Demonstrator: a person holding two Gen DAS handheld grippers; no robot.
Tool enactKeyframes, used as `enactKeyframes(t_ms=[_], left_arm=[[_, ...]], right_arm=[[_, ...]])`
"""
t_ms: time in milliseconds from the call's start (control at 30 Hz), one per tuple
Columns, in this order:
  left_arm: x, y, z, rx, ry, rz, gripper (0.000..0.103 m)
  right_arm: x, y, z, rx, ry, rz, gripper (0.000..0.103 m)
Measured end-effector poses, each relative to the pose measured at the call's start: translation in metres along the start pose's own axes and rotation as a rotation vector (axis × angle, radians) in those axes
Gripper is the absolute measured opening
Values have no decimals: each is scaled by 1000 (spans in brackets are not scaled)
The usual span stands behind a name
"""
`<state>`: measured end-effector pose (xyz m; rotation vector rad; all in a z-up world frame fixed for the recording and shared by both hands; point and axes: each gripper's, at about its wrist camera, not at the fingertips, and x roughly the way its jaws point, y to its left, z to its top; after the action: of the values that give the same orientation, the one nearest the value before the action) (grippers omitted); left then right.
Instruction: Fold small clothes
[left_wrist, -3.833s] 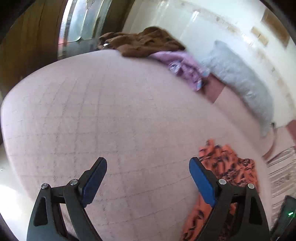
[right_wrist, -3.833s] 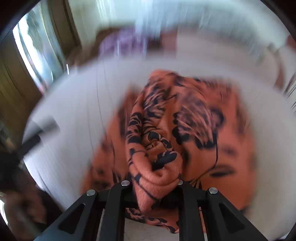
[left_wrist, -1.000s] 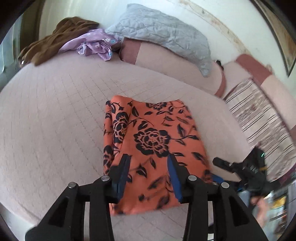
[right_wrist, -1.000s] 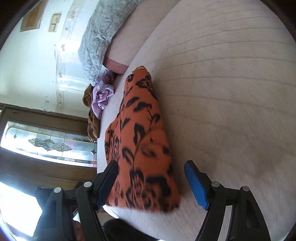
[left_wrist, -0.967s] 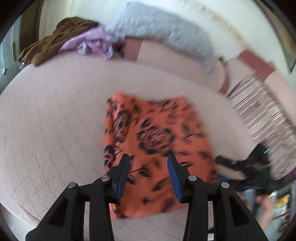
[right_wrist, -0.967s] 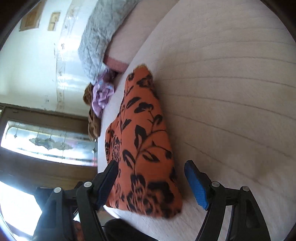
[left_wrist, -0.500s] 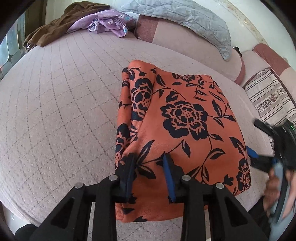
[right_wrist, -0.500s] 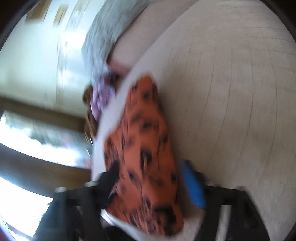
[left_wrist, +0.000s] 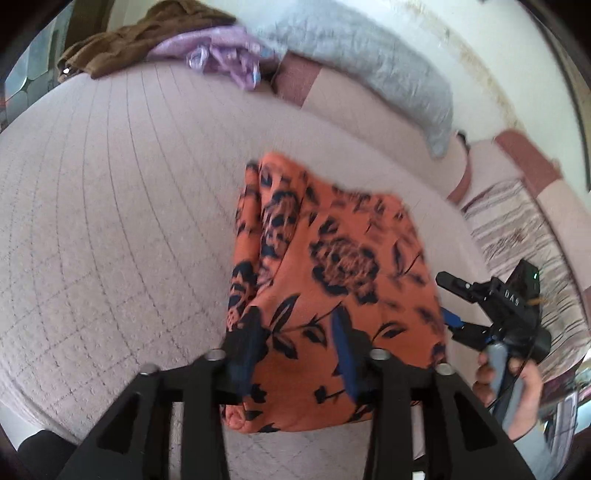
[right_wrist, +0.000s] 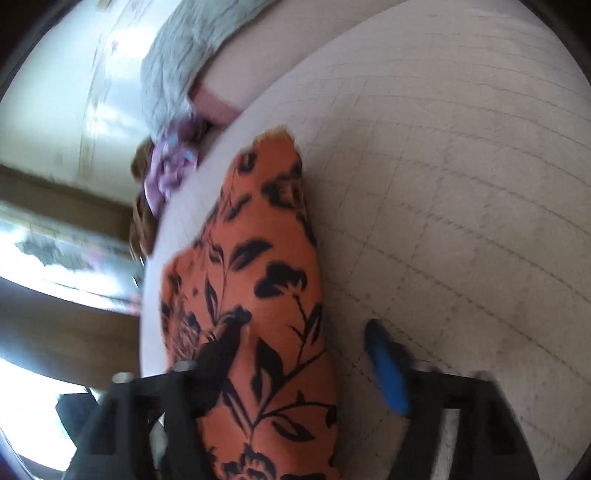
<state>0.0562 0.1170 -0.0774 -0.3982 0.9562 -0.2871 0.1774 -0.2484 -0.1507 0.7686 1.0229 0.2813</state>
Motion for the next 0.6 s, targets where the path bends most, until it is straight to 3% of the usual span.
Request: enactKeyframes(t_ms=[100, 167, 200, 267, 333, 433, 500, 600], left_arm=[[21, 15, -7, -13, 87, 112, 47], [27, 26, -13, -65, 113, 79, 49], [25, 27, -15, -73, 104, 77, 49], [20, 24, -16, -49, 96, 95, 50], [19, 22, -18, -38, 95, 100, 50], [14, 23, -19, -30, 97, 100, 50], [8, 22, -20, -13, 93, 109, 50], [16, 16, -16, -1, 90, 115, 50]], right_arm=[[-6, 8, 7, -45, -42, 40, 76], [7, -1, 12, -6, 4, 55, 76], [20, -4, 16, 10, 49, 54, 70], [32, 7, 18, -50, 81, 22, 36], [27, 30, 13, -156, 42, -58, 36], [26, 41, 10, -196, 12, -110, 41], [29, 31, 8, -139, 24, -93, 64], [24, 23, 6, -92, 33, -67, 66]])
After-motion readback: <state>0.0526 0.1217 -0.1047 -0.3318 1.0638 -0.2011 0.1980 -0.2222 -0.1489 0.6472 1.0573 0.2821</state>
